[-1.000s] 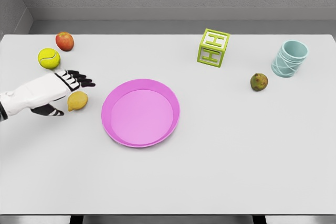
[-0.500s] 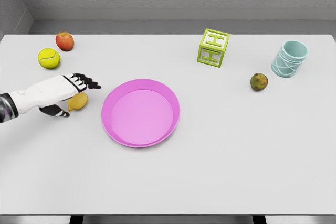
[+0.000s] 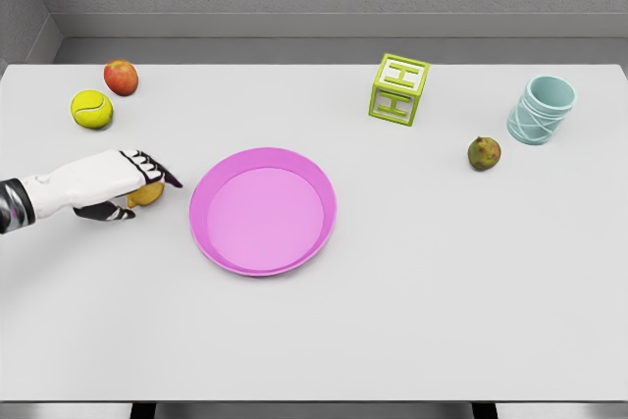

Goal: Put the lemon on the plate with left arm

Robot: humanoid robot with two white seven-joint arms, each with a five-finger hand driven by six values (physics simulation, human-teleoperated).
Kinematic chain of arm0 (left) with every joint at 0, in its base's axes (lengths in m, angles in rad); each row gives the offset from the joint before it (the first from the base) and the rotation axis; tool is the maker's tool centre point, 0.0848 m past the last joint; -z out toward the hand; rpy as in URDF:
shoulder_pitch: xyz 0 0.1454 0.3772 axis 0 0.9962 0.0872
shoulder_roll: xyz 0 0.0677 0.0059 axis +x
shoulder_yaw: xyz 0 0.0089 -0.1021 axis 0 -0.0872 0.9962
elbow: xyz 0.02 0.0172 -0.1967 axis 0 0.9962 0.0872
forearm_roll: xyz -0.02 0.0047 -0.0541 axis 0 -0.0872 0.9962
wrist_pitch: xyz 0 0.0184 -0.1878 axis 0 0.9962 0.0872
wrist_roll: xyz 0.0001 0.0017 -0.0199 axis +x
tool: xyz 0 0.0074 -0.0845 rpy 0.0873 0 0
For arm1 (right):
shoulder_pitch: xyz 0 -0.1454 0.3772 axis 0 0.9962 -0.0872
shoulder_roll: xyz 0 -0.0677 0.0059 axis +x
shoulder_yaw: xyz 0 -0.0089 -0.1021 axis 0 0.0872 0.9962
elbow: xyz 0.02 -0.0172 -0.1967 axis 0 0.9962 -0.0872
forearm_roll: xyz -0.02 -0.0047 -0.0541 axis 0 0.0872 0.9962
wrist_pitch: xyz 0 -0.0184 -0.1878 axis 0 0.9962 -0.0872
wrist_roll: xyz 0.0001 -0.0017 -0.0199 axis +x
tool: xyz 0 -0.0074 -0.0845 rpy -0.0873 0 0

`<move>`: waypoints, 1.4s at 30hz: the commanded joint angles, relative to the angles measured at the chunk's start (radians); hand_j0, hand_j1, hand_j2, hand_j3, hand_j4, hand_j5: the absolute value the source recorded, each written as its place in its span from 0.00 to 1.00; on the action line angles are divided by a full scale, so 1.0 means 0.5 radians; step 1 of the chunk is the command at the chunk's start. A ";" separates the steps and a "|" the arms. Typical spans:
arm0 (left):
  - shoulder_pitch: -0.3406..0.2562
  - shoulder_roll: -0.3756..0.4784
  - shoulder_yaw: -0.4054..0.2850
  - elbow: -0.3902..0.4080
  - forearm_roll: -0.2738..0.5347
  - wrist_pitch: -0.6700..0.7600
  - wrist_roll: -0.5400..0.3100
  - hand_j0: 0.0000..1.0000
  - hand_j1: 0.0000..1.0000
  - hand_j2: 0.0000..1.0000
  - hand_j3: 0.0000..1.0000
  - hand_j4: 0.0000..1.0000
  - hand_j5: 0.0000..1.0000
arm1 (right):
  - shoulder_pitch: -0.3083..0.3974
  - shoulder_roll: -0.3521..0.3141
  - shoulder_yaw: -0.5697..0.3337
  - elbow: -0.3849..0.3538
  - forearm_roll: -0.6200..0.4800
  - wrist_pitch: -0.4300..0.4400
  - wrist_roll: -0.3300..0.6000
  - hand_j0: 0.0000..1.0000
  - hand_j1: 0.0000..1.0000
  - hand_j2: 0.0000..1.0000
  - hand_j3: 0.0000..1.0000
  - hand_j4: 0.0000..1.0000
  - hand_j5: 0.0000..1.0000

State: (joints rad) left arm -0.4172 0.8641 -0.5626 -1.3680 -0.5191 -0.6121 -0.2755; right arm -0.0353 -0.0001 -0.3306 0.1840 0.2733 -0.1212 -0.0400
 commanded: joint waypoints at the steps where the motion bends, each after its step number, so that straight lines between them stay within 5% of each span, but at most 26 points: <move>1: 0.000 0.005 0.002 0.021 0.010 0.002 -0.007 0.74 0.74 0.74 0.74 0.74 0.74 | 0.000 0.000 -0.001 0.000 0.000 0.000 0.000 1.00 1.00 1.00 1.00 1.00 1.00; 8: -0.012 0.014 0.002 0.030 0.010 0.002 -0.007 0.73 0.73 0.73 0.73 0.73 0.73 | 0.000 0.000 -0.001 0.000 0.000 0.000 0.000 1.00 1.00 1.00 1.00 1.00 1.00; 21: -0.015 0.030 0.002 0.012 -0.014 0.002 -0.010 0.46 0.46 0.46 0.46 0.46 0.46 | 0.000 0.000 -0.001 0.000 0.000 0.000 0.000 1.00 1.00 1.00 1.00 1.00 1.00; 42: -0.117 0.057 0.008 -0.271 -0.002 0.002 -0.013 0.47 0.47 0.47 0.47 0.47 0.47 | 0.000 0.000 -0.001 0.000 0.000 0.000 0.000 1.00 1.00 1.00 1.00 1.00 1.00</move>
State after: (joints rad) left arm -0.4740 0.8902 -0.5597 -1.4752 -0.5271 -0.6124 -0.2835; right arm -0.0353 -0.0001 -0.3308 0.1840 0.2733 -0.1212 -0.0400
